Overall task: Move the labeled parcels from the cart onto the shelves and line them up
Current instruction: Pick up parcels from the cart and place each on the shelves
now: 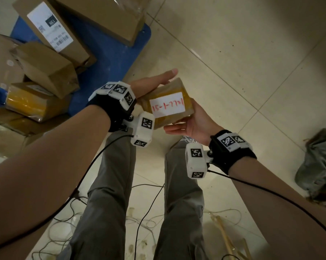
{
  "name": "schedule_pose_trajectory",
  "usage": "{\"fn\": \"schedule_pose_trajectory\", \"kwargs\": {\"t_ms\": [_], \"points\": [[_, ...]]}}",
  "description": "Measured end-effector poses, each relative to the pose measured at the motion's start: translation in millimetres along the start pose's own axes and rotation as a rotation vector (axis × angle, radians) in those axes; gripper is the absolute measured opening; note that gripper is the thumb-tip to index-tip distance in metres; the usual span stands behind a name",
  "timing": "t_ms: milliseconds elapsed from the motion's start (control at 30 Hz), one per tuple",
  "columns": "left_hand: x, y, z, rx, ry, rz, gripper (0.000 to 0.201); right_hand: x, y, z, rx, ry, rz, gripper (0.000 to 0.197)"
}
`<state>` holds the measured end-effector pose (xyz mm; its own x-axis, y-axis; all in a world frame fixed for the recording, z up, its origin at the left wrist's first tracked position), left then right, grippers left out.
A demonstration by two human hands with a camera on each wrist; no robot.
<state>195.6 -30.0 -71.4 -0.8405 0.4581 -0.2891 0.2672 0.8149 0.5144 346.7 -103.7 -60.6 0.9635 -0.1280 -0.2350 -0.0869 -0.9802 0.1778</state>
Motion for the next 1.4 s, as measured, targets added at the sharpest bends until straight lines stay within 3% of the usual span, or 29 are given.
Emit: {"fn": "schedule_pose_trajectory", "kwargs": {"t_ms": [133,267,367,500,600,667,733,800,900,1033,1233,1400], "points": [[-8.0,17.6,2.7,0.054,-0.077,0.255,0.082,0.9,14.0,1.7,-0.035,-0.064,0.057,0.070],[-10.3,25.4,0.8,0.086,-0.121,0.370,0.092,1.0,19.9,4.7,-0.085,-0.037,0.050,0.091],[-15.8,28.4,-0.7,0.087,-0.122,0.402,0.086,0.4,16.4,1.4,-0.101,-0.049,0.038,0.086],[-24.2,30.7,-3.2,0.025,-0.134,0.328,0.085,3.4,11.9,-8.9,-0.099,-0.034,0.058,0.081],[-17.5,35.2,-3.7,-0.143,0.084,0.074,0.061,13.1,7.8,-19.3,-0.075,-0.015,0.143,0.084],[-12.1,34.6,-6.8,-0.208,0.218,-0.081,0.049,21.7,0.1,-29.0,-0.020,-0.016,0.187,0.081],[-15.2,34.3,-10.7,-0.210,0.251,-0.144,0.053,30.6,-10.1,-41.7,0.049,-0.014,0.222,0.079],[-28.1,40.9,-14.5,-0.200,0.220,-0.170,0.054,40.9,-18.5,-57.2,0.110,-0.018,0.242,0.084],[-53.5,58.8,-20.8,-0.191,0.170,-0.199,0.038,53.5,-28.1,-83.0,0.187,0.001,0.237,0.089],[-93.5,110.1,-30.3,-0.225,0.161,-0.220,0.033,79.3,-39.0,-134.3,0.274,0.059,0.275,0.090],[-160.3,199.5,-33.6,-0.396,0.061,-0.074,0.045,123.2,-59.1,-215.8,0.504,0.074,0.270,0.077],[-195.7,254.8,-19.3,-0.573,0.097,-0.057,0.056,158.4,-72.3,-266.4,0.702,0.102,0.320,0.070]]}}
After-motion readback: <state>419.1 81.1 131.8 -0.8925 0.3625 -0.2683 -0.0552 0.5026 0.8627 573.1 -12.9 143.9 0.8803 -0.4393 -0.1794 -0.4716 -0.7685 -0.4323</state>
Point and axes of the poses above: each hand's wrist, its own z-axis towards the middle knuckle, its own x-axis out of the back of the hand, y = z × x, the point moved 5 cm from there along z, towards the middle knuckle, and after that the axes turned 14 degrees about -x, right-handed, at the moved point
